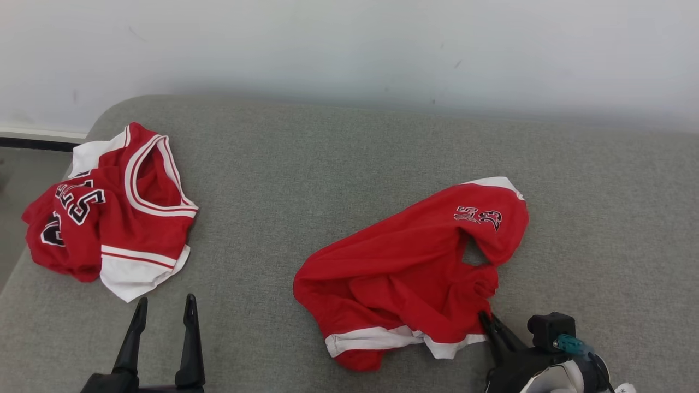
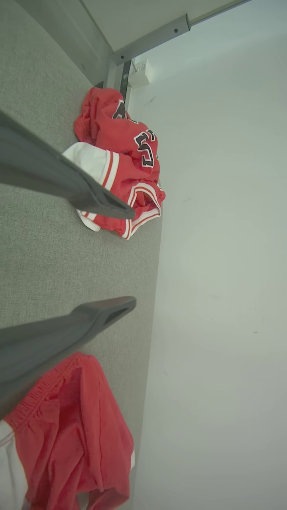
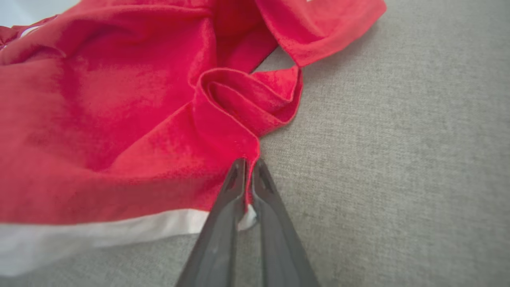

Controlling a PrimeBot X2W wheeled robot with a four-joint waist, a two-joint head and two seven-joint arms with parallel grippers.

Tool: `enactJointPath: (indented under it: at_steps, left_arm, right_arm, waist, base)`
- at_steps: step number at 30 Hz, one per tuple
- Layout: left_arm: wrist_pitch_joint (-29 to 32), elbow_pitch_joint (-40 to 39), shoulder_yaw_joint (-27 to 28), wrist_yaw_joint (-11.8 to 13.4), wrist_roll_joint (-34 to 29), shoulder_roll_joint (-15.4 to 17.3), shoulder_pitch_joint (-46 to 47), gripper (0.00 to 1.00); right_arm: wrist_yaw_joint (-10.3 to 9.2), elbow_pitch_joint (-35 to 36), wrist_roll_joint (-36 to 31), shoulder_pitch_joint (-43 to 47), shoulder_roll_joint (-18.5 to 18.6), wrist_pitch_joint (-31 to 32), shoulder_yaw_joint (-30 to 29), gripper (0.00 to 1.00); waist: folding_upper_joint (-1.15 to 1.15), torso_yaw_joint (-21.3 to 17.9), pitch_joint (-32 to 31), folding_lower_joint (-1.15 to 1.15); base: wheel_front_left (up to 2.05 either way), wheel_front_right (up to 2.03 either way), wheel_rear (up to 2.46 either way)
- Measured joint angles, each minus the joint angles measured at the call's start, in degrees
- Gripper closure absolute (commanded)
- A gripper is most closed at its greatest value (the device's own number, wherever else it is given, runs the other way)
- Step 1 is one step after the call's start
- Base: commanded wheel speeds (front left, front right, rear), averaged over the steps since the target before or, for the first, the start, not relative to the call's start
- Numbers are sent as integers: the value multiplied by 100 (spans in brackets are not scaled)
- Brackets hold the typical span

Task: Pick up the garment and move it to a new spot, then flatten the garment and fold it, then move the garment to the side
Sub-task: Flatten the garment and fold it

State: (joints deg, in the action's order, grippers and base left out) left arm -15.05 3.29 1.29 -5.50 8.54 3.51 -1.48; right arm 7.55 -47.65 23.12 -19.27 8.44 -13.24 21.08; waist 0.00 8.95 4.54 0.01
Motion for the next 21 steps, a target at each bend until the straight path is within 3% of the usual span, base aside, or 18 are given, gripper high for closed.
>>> enactJointPath:
  at_steps: [9,21]
  left_arm:
    - [0,75,20,-13,2,-34,27,0]
    - [0,168,-41,-14,11,-53,-21,0]
  right_arm:
    - [0,328,167,-111,359,-167,-238,100]
    - [0,1468,-21,921,794,-188,-1376,100]
  waist:
    - [0,-272,-60,0]
    - [0,-620,-202,0]
  base:
    - [0,0,0]
    - [0,0,0]
